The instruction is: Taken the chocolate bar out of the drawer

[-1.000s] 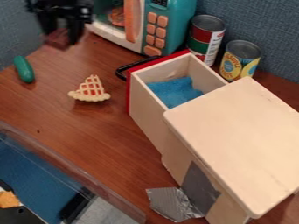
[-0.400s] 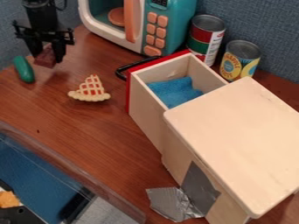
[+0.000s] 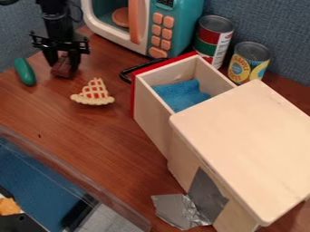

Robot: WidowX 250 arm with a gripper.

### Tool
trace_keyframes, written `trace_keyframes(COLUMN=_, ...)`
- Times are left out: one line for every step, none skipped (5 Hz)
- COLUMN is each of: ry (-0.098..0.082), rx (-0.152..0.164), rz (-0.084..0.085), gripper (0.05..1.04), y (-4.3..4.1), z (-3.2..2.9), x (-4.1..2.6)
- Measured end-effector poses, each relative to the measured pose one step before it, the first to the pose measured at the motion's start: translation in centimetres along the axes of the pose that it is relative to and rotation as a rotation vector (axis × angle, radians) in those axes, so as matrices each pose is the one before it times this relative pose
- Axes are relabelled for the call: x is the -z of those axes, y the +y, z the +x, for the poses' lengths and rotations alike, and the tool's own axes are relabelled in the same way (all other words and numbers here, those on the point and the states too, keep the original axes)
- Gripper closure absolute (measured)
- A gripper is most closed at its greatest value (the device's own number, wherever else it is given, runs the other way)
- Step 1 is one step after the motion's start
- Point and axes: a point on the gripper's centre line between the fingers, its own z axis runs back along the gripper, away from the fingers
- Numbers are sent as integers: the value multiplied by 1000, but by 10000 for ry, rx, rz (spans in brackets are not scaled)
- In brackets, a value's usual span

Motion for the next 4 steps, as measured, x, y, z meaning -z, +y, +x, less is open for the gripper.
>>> trace_keyframes(ry=-46, rx=308, rz=295, gripper=133, y=-257, z=180, x=252)
trace_keyframes(ry=574, rx=703, rz=134, gripper=77, y=243, z=-546, x=-382)
trace_keyframes(ry=721, rx=1057, rz=660, gripper=82, y=-162, z=132, x=-1726)
trace_keyframes(ry=459, rx=621, rz=261, gripper=83, y=623, z=-133, x=-3721)
